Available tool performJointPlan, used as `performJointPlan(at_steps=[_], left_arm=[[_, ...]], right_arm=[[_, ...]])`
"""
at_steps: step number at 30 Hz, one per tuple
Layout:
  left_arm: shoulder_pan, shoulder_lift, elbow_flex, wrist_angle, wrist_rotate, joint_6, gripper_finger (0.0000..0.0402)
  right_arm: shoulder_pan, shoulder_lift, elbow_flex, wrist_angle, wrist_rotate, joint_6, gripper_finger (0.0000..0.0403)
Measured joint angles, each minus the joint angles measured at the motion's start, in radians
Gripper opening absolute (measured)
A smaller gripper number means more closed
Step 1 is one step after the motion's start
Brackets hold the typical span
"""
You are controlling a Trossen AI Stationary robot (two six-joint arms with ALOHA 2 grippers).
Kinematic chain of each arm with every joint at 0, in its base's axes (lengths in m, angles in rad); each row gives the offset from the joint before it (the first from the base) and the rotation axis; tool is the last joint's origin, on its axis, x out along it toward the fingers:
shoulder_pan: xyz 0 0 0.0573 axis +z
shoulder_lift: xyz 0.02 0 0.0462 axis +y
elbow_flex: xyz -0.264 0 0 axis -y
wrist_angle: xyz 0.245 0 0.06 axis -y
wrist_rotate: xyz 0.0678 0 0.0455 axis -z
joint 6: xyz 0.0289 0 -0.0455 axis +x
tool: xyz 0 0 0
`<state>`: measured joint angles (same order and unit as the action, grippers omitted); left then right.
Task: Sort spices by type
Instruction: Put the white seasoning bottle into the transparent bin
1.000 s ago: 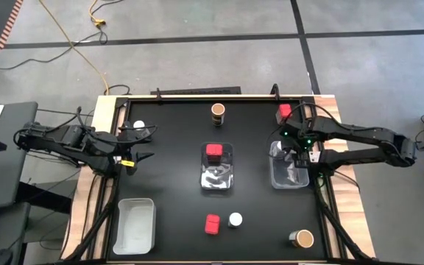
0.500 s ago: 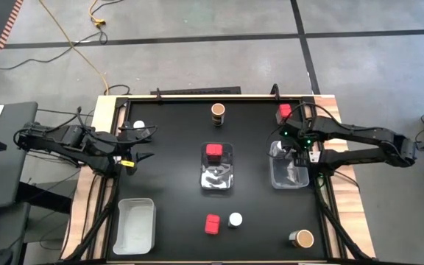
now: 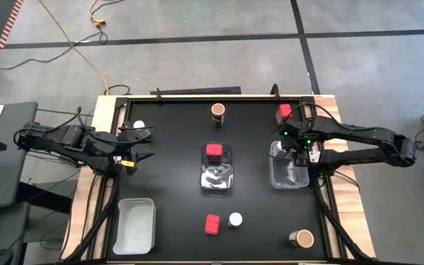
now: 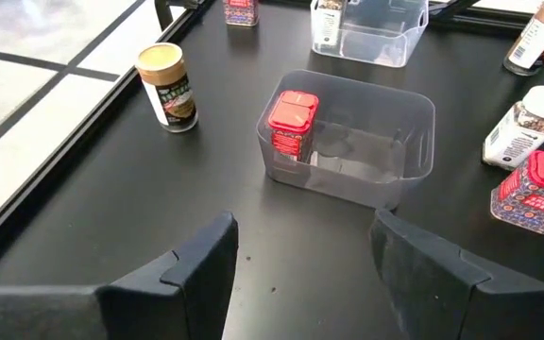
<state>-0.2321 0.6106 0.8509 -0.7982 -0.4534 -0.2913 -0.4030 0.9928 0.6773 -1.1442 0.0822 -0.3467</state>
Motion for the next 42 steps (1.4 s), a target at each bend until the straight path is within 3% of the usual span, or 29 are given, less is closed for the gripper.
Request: performJointPlan(at_steps=[28,42], left_arm=[[0.000,0.000,0.000,0.000,0.000,-0.007,0.0231],[0.000,0.000,0.000,0.000,0.000,-0.001,0.0231]], right_arm=[[0.000,0.000,0.003,-0.006,-0.001,-0.001,0.0272],[0.000,0.000,0.130,-0.093,-0.002,-0.002,0.0272]])
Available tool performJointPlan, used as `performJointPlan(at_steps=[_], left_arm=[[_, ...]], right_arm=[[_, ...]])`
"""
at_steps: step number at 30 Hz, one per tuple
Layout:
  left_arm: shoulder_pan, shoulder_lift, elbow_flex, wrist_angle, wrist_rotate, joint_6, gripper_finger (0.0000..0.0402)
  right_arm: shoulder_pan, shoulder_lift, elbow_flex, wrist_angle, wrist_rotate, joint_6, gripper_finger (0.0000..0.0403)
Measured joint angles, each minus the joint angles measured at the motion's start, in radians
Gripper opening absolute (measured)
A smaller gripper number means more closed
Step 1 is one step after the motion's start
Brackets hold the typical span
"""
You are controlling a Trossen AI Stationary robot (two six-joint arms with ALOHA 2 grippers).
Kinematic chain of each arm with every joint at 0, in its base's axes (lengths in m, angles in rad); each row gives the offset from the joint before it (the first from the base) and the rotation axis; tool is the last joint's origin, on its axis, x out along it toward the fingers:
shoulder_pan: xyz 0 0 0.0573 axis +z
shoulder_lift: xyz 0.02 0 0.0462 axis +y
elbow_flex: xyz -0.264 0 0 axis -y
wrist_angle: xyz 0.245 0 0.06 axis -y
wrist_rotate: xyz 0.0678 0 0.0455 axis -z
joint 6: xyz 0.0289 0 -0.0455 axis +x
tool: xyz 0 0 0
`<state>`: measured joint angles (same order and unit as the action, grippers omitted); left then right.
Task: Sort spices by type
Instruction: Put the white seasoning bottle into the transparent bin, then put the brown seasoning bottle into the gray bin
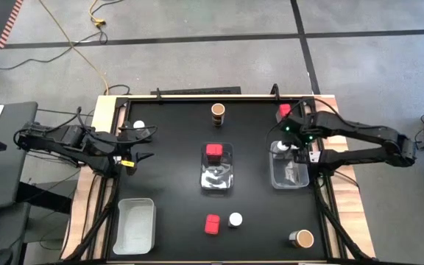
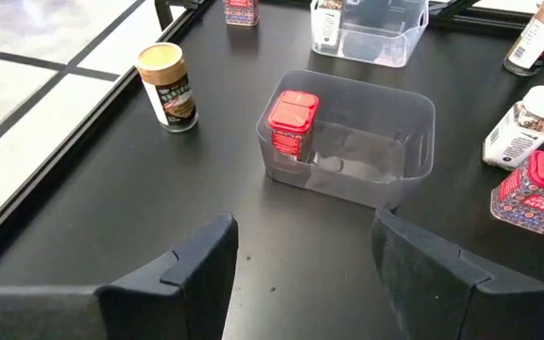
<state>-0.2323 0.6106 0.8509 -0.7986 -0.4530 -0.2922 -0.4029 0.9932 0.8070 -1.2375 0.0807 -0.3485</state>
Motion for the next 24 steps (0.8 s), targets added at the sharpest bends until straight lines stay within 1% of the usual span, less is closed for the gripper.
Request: performJointPlan(at_steps=[8,11,14,17,21,24], left_arm=[[0.000,0.000,0.000,0.000,0.000,-0.002,0.0231],[0.000,0.000,0.000,0.000,0.000,-0.018,0.0231],[0.000,0.000,0.000,0.000,0.000,-0.015,0.0231],[0.000,0.000,0.000,0.000,0.000,-0.009,0.0231],[0.000,0.000,0.000,0.000,0.000,-0.019,0.0231],[0.000,0.000,0.000,0.000,0.000,-0.020,0.0231]], right_arm=[[0.000,0.000,0.104,-0.106,0.000,0.008,0.0272],[0.000,0.000,0.164,-0.140,0.002,0.072,0.0272],[0.000,0.000,0.229,-0.141,0.019,0.187,0.0272],[0.000,-0.001,0.286,-0.089,0.020,0.360,0.0272],[0.019,-0.001,0.308,0.113,0.026,0.618,0.0272],[0.045,0.004,0.308,0.250,0.026,0.759,0.0272]])
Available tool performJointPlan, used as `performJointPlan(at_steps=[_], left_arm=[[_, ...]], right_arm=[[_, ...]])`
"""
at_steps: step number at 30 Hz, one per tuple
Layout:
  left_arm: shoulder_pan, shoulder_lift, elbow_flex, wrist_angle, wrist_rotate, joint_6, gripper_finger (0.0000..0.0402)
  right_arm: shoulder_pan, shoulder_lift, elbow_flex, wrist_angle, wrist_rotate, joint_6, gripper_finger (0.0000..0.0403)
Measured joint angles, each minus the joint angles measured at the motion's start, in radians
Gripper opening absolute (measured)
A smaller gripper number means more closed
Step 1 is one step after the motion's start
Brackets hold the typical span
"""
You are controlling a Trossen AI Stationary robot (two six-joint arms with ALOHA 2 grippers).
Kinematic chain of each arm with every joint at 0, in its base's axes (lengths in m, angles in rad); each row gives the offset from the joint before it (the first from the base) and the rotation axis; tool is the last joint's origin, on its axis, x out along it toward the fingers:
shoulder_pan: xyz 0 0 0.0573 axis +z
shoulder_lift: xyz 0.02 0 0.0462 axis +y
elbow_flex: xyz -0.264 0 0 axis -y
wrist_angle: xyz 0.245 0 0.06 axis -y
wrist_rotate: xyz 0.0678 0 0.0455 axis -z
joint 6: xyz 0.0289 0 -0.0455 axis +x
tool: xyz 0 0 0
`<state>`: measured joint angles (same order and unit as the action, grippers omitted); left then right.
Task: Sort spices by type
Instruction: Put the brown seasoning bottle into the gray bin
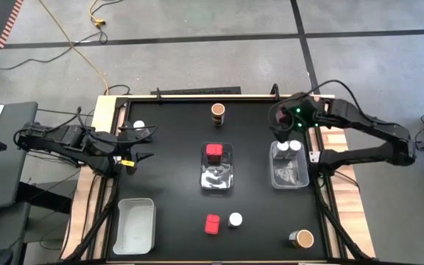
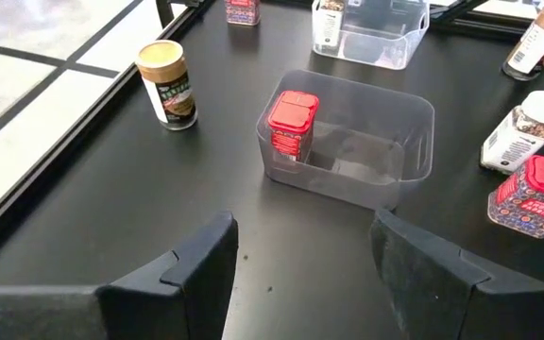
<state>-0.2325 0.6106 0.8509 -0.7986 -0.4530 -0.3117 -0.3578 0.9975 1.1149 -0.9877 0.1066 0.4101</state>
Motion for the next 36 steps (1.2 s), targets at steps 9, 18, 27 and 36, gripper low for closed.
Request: performJointPlan(at_steps=[9,18,27,36], left_arm=[[0.000,0.000,0.000,0.001,0.000,-0.002,0.0231],[0.000,0.000,0.000,0.005,-0.041,0.000,0.0231],[0.000,0.000,0.000,0.011,-0.039,-0.007,0.0231],[0.001,0.060,0.000,0.002,-0.103,-0.037,0.0251]], right_arm=[[0.268,0.078,-0.051,0.150,0.123,0.297,0.0272],[0.516,0.103,-0.056,0.114,0.134,0.482,0.0272],[0.636,0.120,-0.056,-0.025,0.211,0.528,0.0272],[0.717,0.156,-0.056,-0.029,0.256,0.529,0.0272]])
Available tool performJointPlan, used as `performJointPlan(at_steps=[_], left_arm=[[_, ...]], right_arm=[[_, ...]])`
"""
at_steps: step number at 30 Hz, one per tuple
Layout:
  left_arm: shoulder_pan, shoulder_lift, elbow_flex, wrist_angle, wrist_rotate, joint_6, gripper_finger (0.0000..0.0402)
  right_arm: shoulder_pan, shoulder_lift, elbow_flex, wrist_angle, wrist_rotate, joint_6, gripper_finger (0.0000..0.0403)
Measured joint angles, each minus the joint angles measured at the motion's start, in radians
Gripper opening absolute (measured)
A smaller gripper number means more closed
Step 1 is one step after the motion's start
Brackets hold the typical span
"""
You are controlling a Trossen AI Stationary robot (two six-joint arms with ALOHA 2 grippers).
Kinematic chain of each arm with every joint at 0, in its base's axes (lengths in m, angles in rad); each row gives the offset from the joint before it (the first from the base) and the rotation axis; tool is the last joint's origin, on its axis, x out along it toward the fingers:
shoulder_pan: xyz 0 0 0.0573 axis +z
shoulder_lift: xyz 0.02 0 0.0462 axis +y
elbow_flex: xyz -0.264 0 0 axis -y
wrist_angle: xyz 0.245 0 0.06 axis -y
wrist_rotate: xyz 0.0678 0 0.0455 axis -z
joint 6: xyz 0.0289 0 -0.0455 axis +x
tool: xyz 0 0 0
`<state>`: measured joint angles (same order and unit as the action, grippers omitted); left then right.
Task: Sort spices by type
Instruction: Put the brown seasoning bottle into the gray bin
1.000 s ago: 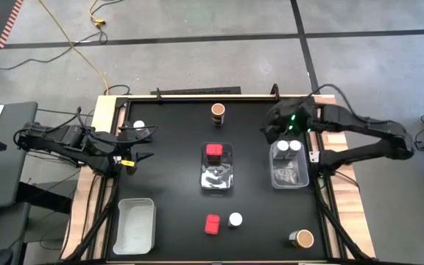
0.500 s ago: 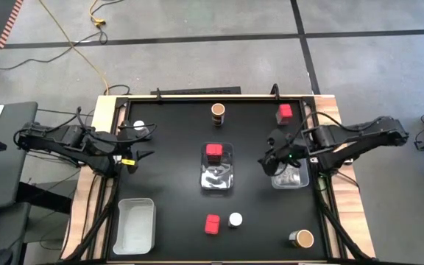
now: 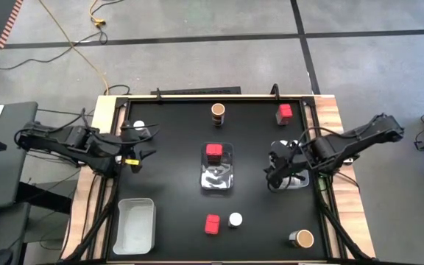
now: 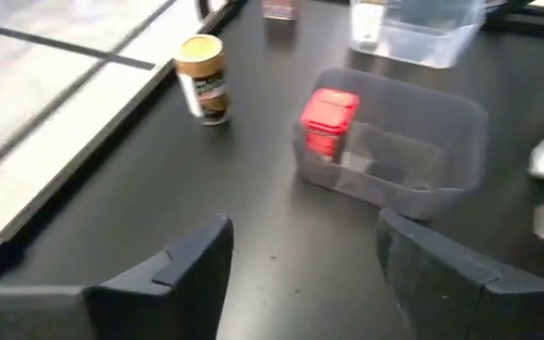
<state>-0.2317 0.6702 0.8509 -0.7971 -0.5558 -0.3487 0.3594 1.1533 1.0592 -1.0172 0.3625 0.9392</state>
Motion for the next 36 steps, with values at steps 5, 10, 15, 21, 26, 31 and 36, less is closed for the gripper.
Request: performJointPlan(at_steps=[5,10,15,21,26,31,36], left_arm=[[0.014,0.070,0.000,0.001,-0.085,-0.074,0.0323],[0.023,0.146,0.000,0.002,-0.096,-0.168,0.0393],[0.022,0.222,0.000,0.002,-0.096,-0.275,0.0384],[0.022,0.302,0.000,0.029,-0.075,-0.343,0.0381],[0.030,0.347,0.000,0.176,-0.055,-0.232,0.0381],[0.122,0.360,0.008,0.368,-0.051,-0.078,0.0381],[0.328,0.371,0.073,0.425,0.123,0.074,0.0380]], right_arm=[[0.048,0.045,0.000,0.000,0.062,-0.005,0.0272],[0.103,0.078,0.000,-0.001,0.062,-0.006,0.0272],[0.171,0.077,0.000,-0.007,0.073,-0.005,0.0272],[0.233,0.078,0.000,-0.009,0.094,0.026,0.0272],[0.274,0.078,0.000,-0.040,0.089,0.112,0.0272],[0.295,0.078,0.000,-0.056,0.085,0.131,0.0272],[0.291,0.077,0.000,-0.048,0.079,0.033,0.0272]])
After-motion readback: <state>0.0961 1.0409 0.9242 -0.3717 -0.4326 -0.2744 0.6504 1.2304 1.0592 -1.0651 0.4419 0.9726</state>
